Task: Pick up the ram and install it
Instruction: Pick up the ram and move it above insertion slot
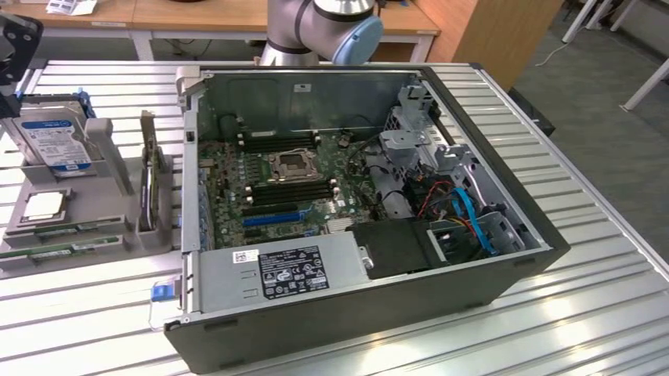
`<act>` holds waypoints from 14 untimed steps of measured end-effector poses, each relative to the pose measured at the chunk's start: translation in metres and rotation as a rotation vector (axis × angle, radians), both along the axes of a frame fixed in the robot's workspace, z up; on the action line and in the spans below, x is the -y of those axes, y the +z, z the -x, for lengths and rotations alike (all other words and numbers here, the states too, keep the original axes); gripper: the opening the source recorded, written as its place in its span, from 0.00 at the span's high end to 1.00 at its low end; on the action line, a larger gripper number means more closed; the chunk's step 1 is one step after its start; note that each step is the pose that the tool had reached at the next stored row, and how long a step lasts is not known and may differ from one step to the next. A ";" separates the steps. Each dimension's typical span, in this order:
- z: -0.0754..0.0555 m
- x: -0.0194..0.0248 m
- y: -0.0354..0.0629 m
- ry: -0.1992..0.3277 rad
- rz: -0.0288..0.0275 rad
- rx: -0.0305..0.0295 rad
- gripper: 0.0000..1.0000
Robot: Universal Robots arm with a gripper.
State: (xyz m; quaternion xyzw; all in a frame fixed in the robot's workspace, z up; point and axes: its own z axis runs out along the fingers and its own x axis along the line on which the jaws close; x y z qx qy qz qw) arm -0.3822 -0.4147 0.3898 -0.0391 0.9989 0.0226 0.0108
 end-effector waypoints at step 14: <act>0.000 0.0000 0.0000 0.162 0.0000 0.0000 0.90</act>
